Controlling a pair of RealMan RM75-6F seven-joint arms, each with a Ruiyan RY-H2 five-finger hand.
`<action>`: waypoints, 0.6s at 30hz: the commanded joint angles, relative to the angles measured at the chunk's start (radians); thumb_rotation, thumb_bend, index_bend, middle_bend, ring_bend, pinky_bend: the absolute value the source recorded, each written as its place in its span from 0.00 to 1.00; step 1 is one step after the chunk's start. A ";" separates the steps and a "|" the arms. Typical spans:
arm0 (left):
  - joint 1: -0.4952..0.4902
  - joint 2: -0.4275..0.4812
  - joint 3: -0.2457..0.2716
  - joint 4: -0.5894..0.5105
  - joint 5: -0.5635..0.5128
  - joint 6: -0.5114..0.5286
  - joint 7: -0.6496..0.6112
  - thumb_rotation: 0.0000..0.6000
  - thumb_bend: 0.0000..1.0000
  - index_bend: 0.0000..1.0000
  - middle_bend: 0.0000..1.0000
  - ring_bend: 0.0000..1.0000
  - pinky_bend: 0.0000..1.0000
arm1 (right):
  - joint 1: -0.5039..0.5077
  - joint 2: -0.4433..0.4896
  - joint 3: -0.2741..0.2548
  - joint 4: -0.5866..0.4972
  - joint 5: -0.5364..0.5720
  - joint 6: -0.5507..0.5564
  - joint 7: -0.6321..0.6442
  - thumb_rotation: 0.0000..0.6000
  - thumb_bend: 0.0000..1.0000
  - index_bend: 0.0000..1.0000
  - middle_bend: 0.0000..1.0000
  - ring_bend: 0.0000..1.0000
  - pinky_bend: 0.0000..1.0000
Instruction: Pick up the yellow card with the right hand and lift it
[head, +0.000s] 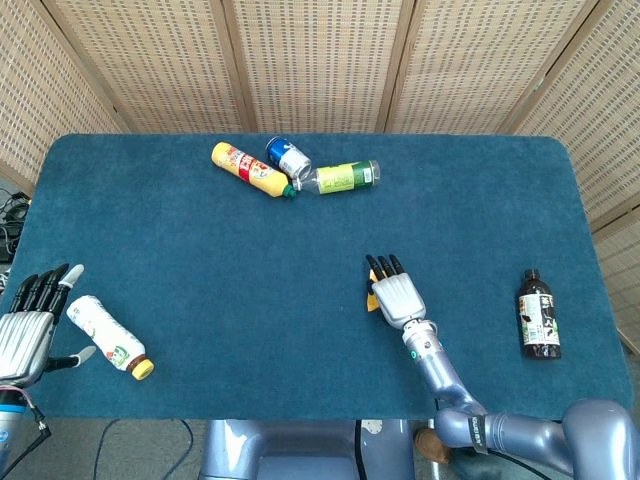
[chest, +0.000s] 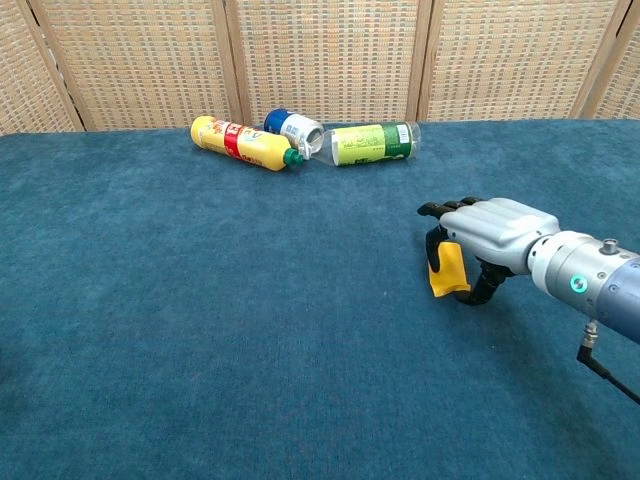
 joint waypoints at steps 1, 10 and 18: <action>-0.001 -0.001 0.001 -0.001 0.000 -0.003 0.001 1.00 0.00 0.00 0.00 0.00 0.00 | 0.000 -0.007 0.001 0.015 0.003 -0.004 0.002 1.00 0.44 0.46 0.00 0.00 0.00; -0.001 -0.003 -0.001 0.000 -0.002 -0.001 0.002 1.00 0.00 0.00 0.00 0.00 0.00 | -0.001 -0.016 0.017 0.050 -0.021 0.013 0.023 1.00 0.45 0.47 0.00 0.00 0.00; -0.002 -0.005 0.001 -0.001 0.000 -0.002 0.007 1.00 0.00 0.00 0.00 0.00 0.00 | -0.009 -0.012 0.000 0.046 -0.043 -0.004 0.041 1.00 0.49 0.54 0.00 0.00 0.00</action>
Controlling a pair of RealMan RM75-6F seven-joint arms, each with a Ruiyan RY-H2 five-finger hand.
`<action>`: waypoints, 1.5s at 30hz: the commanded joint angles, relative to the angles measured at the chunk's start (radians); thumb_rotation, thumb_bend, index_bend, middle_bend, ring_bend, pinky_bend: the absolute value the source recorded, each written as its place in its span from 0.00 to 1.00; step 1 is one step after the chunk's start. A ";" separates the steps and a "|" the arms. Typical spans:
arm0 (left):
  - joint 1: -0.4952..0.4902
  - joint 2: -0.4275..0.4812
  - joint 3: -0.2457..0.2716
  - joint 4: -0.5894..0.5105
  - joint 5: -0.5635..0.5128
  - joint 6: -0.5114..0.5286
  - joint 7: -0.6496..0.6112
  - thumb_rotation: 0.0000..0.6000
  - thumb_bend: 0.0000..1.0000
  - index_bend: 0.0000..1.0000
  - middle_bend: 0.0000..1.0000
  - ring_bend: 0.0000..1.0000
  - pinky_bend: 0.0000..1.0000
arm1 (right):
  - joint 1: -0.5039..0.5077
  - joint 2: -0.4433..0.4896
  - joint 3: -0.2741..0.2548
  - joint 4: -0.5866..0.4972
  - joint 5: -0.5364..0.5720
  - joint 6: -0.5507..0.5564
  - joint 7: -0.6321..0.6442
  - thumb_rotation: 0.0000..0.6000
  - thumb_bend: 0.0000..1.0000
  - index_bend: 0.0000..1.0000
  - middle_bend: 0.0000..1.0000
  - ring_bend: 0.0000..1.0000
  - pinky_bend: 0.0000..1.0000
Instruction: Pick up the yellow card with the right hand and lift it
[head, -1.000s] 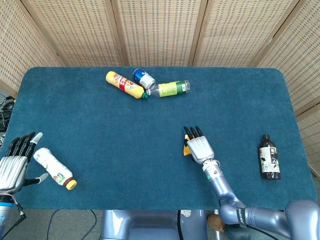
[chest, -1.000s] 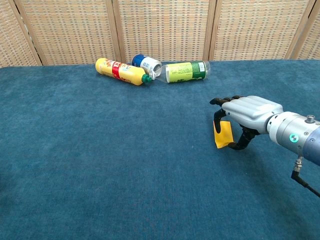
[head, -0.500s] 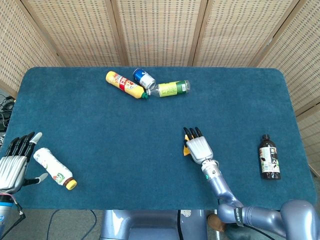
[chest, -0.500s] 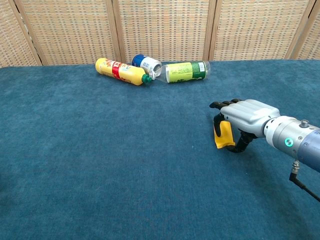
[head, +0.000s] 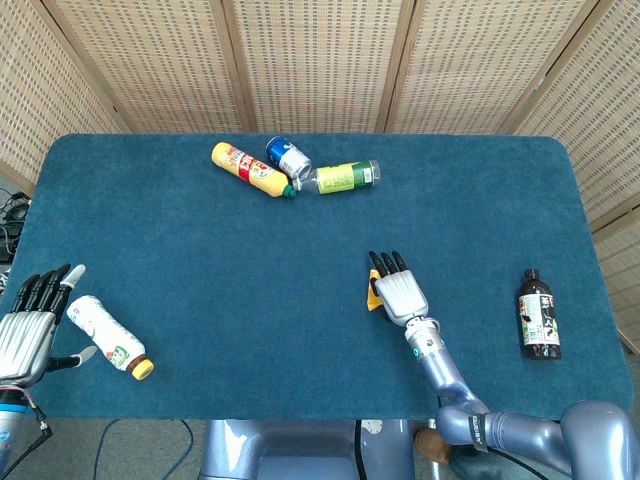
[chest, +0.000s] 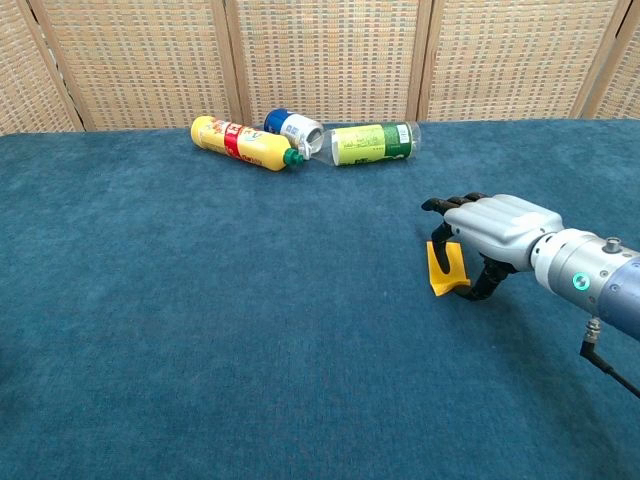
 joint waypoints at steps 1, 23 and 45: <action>0.000 0.000 0.000 -0.001 0.000 0.001 0.000 1.00 0.00 0.00 0.00 0.00 0.00 | 0.000 -0.002 -0.002 0.003 -0.005 -0.007 0.006 1.00 0.51 0.55 0.00 0.00 0.00; -0.001 0.003 0.001 0.000 0.000 -0.004 -0.007 1.00 0.00 0.00 0.00 0.00 0.00 | 0.004 -0.004 0.019 0.029 -0.017 -0.012 0.019 1.00 0.68 0.73 0.00 0.00 0.00; -0.006 0.023 0.007 -0.001 0.013 -0.019 -0.048 1.00 0.00 0.00 0.00 0.00 0.00 | 0.012 0.162 0.193 -0.082 0.010 0.029 0.157 1.00 0.67 0.74 0.00 0.00 0.00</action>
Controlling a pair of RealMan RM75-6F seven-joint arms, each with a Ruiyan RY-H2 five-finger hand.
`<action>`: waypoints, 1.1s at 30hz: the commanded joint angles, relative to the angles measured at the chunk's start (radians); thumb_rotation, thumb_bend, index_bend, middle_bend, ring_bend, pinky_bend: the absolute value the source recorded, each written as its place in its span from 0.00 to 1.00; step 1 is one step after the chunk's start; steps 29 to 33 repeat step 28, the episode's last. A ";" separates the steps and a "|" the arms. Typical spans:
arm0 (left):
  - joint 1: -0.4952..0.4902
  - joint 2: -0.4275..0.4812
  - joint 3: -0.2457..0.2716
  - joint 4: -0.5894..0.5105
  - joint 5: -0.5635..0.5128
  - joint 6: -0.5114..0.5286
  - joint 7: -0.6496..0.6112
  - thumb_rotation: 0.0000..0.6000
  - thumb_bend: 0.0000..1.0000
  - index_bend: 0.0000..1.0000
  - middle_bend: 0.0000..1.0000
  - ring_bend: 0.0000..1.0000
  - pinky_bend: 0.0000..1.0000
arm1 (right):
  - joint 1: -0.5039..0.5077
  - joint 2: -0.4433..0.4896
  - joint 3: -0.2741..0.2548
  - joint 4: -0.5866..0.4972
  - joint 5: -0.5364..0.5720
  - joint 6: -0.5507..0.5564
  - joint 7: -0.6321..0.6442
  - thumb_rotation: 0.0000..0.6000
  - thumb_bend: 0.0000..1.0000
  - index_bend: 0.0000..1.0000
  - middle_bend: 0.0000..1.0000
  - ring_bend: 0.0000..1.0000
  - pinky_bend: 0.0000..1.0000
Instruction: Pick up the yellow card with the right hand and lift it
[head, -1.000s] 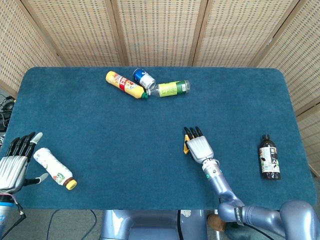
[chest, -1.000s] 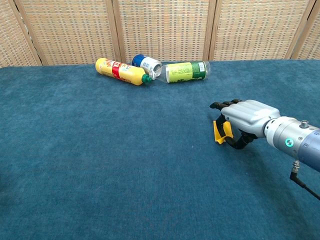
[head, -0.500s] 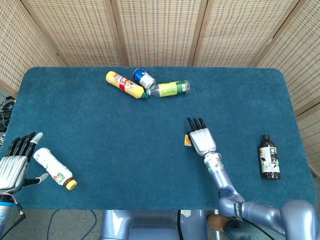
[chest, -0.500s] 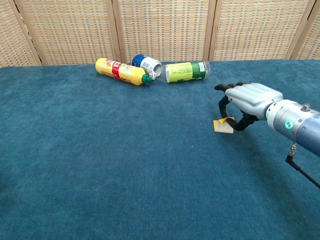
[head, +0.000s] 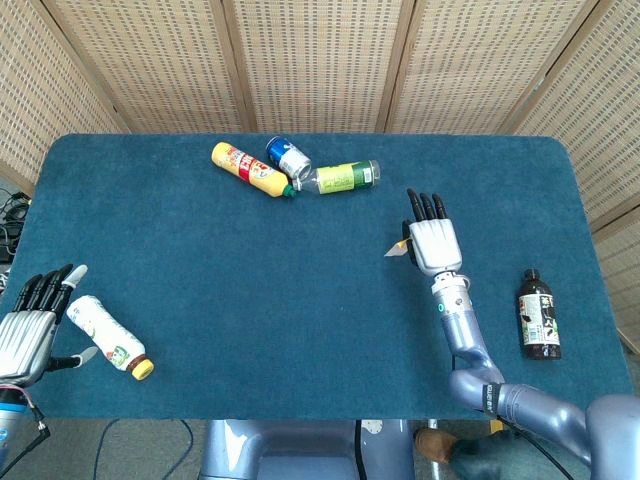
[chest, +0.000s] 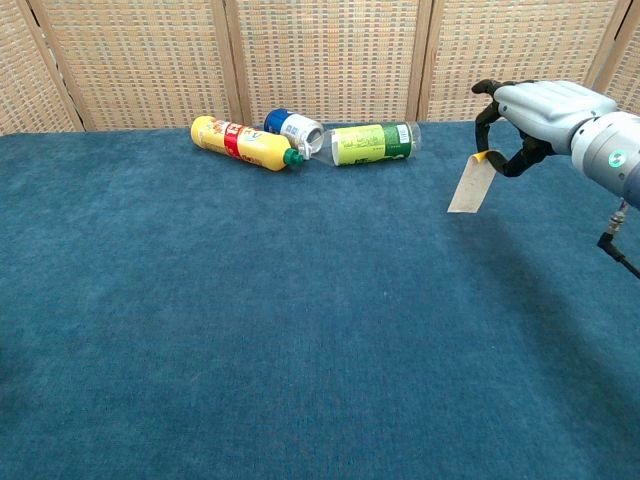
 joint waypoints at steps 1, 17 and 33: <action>0.002 0.003 0.003 -0.002 0.009 0.004 -0.006 1.00 0.00 0.00 0.00 0.00 0.00 | -0.019 0.083 0.013 -0.159 0.009 -0.044 0.082 1.00 0.66 0.74 0.00 0.00 0.00; 0.026 0.026 0.023 -0.007 0.077 0.045 -0.052 1.00 0.00 0.00 0.00 0.00 0.00 | -0.014 0.288 -0.010 -0.713 0.158 -0.306 0.370 1.00 0.65 0.75 0.01 0.00 0.00; 0.035 0.035 0.030 -0.004 0.105 0.061 -0.074 1.00 0.00 0.00 0.00 0.00 0.00 | -0.010 0.294 -0.078 -0.789 0.138 -0.308 0.410 1.00 0.65 0.75 0.01 0.00 0.00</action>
